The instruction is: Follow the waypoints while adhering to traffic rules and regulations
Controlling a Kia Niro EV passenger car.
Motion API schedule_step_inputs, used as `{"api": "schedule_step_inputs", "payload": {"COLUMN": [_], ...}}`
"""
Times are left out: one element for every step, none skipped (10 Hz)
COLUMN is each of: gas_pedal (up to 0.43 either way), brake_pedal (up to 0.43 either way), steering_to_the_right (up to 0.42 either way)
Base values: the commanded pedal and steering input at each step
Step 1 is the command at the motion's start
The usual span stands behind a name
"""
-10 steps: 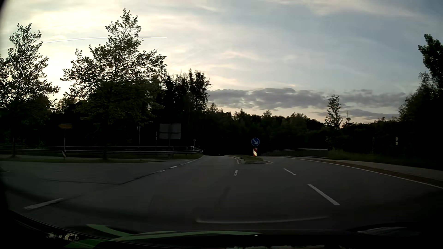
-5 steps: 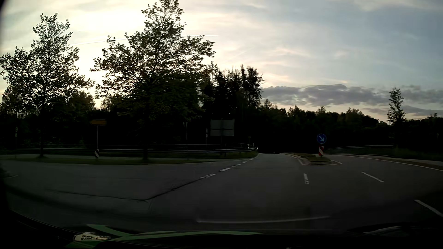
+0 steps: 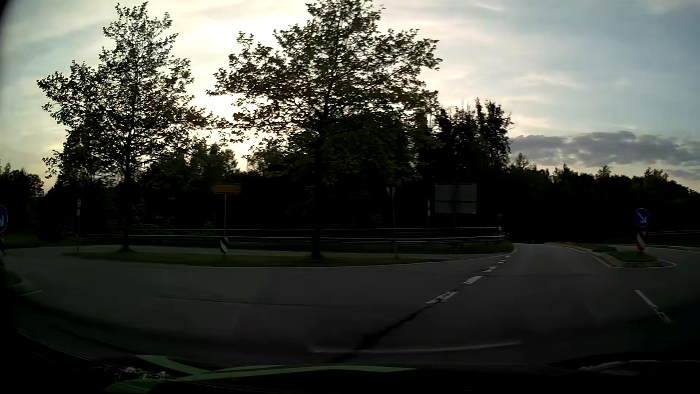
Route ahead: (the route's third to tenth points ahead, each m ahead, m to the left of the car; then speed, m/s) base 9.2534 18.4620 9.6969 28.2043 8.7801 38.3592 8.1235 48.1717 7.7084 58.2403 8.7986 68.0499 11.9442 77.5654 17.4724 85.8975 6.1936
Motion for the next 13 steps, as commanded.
{"api": "schedule_step_inputs", "payload": {"gas_pedal": [0.11, 0.118, 0.118, 0.13, 0.157, 0.157, 0.177, 0.177, 0.177, 0.177, 0.177, 0.177, 0.177], "brake_pedal": [0.0, 0.0, 0.0, 0.0, 0.0, 0.0, 0.0, 0.0, 0.0, 0.0, 0.0, 0.0, 0.0], "steering_to_the_right": [-0.337, -0.345, -0.353, -0.361, -0.365, -0.367, -0.369, -0.372, -0.373, -0.373, -0.373, -0.373, -0.373]}}
